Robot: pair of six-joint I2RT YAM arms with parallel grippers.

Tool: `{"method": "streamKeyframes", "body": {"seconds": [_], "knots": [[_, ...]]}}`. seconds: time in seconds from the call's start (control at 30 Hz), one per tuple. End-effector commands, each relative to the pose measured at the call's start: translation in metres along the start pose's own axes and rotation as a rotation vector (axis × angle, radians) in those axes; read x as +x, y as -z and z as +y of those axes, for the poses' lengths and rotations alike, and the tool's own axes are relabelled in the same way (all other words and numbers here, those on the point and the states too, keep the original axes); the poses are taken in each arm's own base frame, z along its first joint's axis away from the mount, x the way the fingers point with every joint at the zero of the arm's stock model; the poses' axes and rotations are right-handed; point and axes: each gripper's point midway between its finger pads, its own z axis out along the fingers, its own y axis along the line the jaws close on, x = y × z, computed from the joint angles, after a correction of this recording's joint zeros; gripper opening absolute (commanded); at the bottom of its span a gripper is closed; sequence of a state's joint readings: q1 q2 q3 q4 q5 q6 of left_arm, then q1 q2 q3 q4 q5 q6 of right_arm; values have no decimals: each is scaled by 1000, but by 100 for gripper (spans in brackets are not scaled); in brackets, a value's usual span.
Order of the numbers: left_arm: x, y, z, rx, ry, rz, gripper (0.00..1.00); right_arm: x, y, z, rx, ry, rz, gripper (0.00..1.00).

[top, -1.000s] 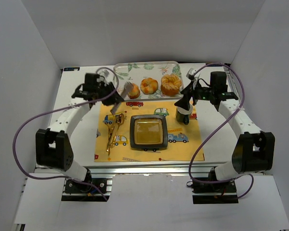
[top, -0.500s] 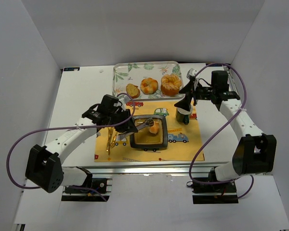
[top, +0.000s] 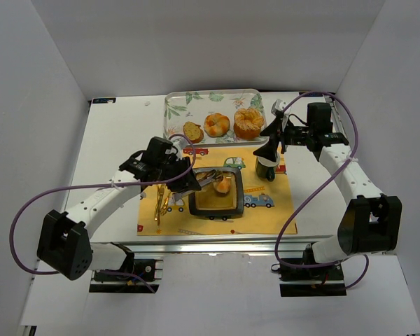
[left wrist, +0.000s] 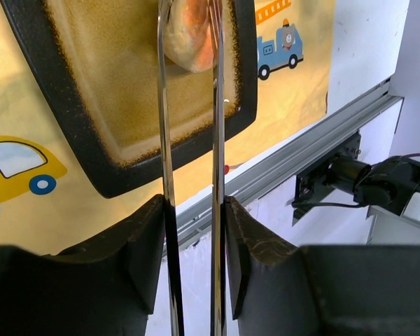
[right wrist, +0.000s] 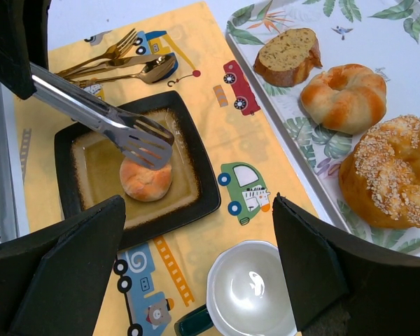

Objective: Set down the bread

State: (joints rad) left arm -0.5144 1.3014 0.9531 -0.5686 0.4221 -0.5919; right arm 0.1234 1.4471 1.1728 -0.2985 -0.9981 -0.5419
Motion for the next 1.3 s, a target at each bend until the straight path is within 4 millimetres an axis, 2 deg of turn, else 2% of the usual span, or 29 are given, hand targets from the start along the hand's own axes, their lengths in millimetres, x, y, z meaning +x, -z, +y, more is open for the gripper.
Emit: {"method": "streamKeyframes", "body": {"seconds": [0.0, 0.3, 0.33, 0.4, 0.47, 0.53, 0.6, 0.63, 0.7, 0.73, 0.8, 0.97, 1.13, 1.27], "knots": [[-18, 11, -16, 31, -30, -66, 48, -12, 4, 3, -11, 26, -24, 89], [-36, 12, -18, 3, -28, -118, 49, -13, 4, 3, -16, 28, -26, 89], [-44, 14, -23, 10, -34, -134, 49, -13, 4, 3, -17, 28, -27, 89], [-52, 14, -21, -10, -31, -142, 49, -12, 4, 3, -19, 27, -27, 89], [-69, 20, -24, -10, -28, -177, 49, -12, 4, 4, -19, 27, -27, 89], [-80, 22, -18, -26, -5, -203, 49, -12, 4, 4, -19, 27, -27, 89], [-102, 30, -2, -47, 61, -269, 48, -10, 4, 5, -21, 21, -26, 89], [-121, 37, 11, -51, 100, -334, 48, -10, 4, 5, -21, 19, -26, 89], [-139, 45, 20, -33, 179, -400, 48, -9, 4, 7, -24, 17, -30, 89], [-152, 50, 34, -44, 224, -437, 48, -9, 4, 7, -26, 16, -31, 89], [-168, 51, 40, -17, 275, -476, 49, -9, 4, 8, -26, 17, -34, 89], [-186, 33, 61, -19, 327, -443, 49, -9, 3, 8, -28, 19, -39, 89], [-191, 25, 86, -123, 298, -387, 49, -7, 4, 9, -22, 17, -37, 89], [-197, 22, 90, -141, 278, -370, 50, -5, 4, 9, -21, 19, -37, 89]]}}
